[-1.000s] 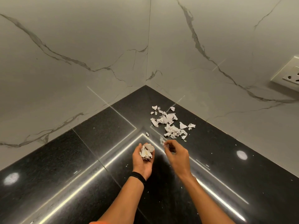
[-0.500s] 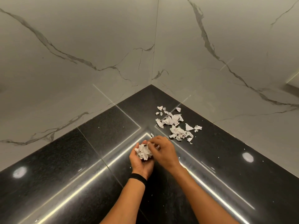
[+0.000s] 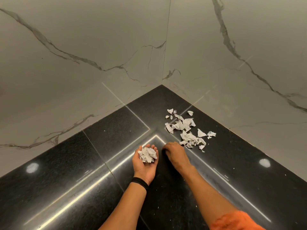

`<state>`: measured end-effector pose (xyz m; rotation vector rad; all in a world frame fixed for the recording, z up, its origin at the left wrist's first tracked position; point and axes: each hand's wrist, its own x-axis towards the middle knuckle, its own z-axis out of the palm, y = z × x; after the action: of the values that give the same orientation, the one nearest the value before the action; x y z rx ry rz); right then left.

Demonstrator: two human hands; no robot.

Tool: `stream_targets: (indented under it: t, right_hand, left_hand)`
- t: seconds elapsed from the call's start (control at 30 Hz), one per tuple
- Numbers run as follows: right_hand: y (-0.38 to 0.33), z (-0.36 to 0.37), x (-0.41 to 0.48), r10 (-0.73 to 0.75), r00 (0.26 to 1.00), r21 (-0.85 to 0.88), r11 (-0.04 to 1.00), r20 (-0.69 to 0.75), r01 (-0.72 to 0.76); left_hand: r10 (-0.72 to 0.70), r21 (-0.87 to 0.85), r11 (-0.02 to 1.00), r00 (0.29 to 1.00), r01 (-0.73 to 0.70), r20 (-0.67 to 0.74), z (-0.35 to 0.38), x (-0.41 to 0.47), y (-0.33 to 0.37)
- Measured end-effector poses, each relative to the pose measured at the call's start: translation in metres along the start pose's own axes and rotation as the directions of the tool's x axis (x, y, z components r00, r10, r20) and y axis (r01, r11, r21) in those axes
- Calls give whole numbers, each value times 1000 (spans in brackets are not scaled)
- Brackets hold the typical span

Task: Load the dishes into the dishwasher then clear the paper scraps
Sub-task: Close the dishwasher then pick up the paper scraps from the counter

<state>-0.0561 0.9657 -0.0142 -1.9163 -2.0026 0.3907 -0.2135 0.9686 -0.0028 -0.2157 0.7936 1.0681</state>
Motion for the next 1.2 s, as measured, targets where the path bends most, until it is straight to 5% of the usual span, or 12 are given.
stream_targets:
  t: [0.13, 0.2, 0.3, 0.43, 0.67, 0.77, 0.9, 1.0, 1.2]
  right_hand:
    - [-7, -23, -30, 333, 926, 391, 888, -180, -243]
    - [-20, -37, -40, 450, 856, 600, 768, -256, -224]
    - [-50, -53, -53, 311, 907, 667, 744, -283, -47]
    - [-68, -42, -56, 100, 976, 439, 899, -195, -4]
    - [-56, -48, -26, 302, 918, 686, 726, -259, -45]
    - [-25, -46, 13, 338, 917, 601, 785, -215, -148]
    - [18, -25, 64, 147, 975, 150, 981, -168, -123]
    - [28, -2, 77, 64, 995, -74, 995, -76, -70]
    - [18, 9, 19, 26, 988, -68, 997, -151, -37]
  left_hand:
    - [-3, 32, 999, 1000, 3, -7, 6, 0, -11]
    - [-6, 39, 999, 1000, 6, 0, 11, 2, -17]
    - [-22, 75, 997, 1000, 21, 18, 17, 0, -27]
    - [-83, 70, 995, 994, 78, 71, 24, -8, -32]
    - [-60, -17, 998, 996, 61, 66, 29, 4, -24]
    - [-52, -51, 997, 996, 56, 73, 33, 11, -16]
    - [-57, -71, 996, 998, 60, 40, 35, 20, -12]
    - [-50, -66, 996, 998, 52, 28, 32, 26, -9]
    - [-28, 2, 1000, 1000, 28, 2, 26, 29, -8]
